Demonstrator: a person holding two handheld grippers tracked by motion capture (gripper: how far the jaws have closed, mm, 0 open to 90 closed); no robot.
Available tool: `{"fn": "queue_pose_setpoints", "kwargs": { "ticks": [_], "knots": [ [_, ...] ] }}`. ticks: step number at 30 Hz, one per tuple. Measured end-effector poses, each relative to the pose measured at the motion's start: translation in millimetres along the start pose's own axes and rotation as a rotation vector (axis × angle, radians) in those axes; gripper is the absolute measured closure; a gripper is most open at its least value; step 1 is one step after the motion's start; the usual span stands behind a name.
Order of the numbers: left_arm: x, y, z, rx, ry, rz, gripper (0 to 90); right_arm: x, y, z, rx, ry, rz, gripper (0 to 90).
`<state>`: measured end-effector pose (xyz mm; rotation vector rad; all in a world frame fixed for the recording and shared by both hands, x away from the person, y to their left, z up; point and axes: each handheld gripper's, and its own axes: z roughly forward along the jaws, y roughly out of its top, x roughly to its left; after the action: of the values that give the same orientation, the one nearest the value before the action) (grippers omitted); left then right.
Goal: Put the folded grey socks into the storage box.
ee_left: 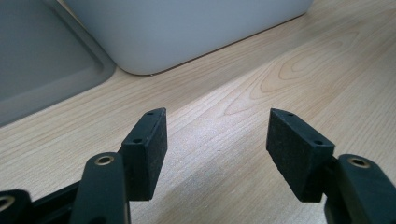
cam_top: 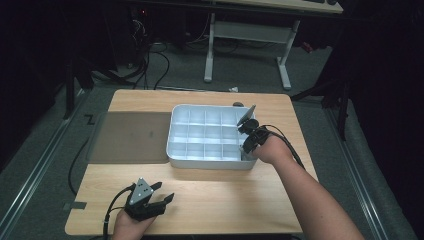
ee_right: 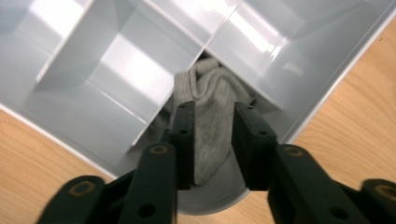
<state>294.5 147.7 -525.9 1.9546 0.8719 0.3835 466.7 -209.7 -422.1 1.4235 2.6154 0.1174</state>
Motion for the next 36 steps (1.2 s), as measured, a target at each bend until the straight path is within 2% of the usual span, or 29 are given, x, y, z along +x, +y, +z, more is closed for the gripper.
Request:
{"fn": "queue_pose_setpoints", "kwargs": {
  "ticks": [3,5,8,9,12,13,16,19,20,21,22,23,26,27,28,29,30,34,36],
  "knots": [
    [0.2,-0.2,0.3,0.001,0.001,-0.001,39.0,0.8,5.1,-1.5,-0.010,-0.025,-0.008,90.0],
    [0.4,-0.4,0.4,0.002,0.002,-0.002,39.0,1.1,6.9,-0.8,-0.020,-0.035,-0.022,90.0],
    [1.3,-0.6,0.7,0.005,0.004,-0.001,38.9,6.3,12.9,10.5,0.023,-0.037,-0.013,90.0],
    [1.4,-0.7,0.7,0.005,0.004,-0.001,39.0,6.5,14.0,15.3,0.031,-0.046,-0.030,90.0],
    [1.5,-0.7,0.6,0.004,0.004,-0.001,38.9,6.9,15.3,24.3,0.052,-0.052,-0.020,90.0],
    [1.6,-0.7,0.4,0.004,0.005,-0.001,38.9,8.1,15.2,34.5,0.089,-0.040,0.006,90.0],
    [2.2,-0.7,0.3,0.005,0.004,-0.002,38.9,10.2,15.8,41.3,0.093,-0.051,-0.017,90.0],
    [2.3,-0.8,0.8,0.004,0.005,-0.003,38.9,9.2,15.7,38.3,0.087,-0.042,-0.009,90.0],
    [2.2,-0.9,1.0,0.005,0.004,-0.002,38.9,7.8,14.6,32.5,0.069,-0.035,-0.009,88.5],
    [2.0,-0.9,1.6,0.008,0.003,-0.001,38.9,8.5,12.2,22.4,0.055,-0.022,0.014,87.3],
    [2.0,-0.9,1.6,0.008,0.003,-0.001,38.9,8.5,12.2,22.4,0.055,-0.022,0.014,87.3],
    [1.7,-0.9,2.1,0.011,0.003,0.000,38.9,6.6,8.6,12.2,0.032,-0.014,0.003,87.3],
    [-0.3,-0.8,2.5,0.013,0.001,0.006,38.9,6.2,3.3,6.8,0.039,-0.010,-0.002,87.0],
    [-1.0,-0.6,2.5,0.013,0.001,0.009,38.9,7.1,-2.4,6.5,0.066,-0.005,-0.002,85.4],
    [-1.0,-0.6,2.5,0.013,0.001,0.009,38.9,7.1,-2.4,6.5,0.066,-0.005,-0.002,85.4],
    [-1.4,-0.6,2.3,0.016,-0.001,0.011,38.9,8.8,-7.0,9.5,0.099,-0.002,0.013,84.9],
    [-1.6,-0.7,2.3,0.016,-0.001,0.010,38.9,8.9,-9.1,12.6,0.110,-0.004,0.004,84.9],
    [-1.6,-1.1,2.1,0.016,0.001,0.010,38.9,10.6,-12.8,23.1,0.138,-0.004,0.020,85.2],
    [-1.0,-1.6,2.3,0.013,0.004,0.006,38.9,10.7,-12.9,27.5,0.144,0.007,0.045,87.4]
  ]
}}
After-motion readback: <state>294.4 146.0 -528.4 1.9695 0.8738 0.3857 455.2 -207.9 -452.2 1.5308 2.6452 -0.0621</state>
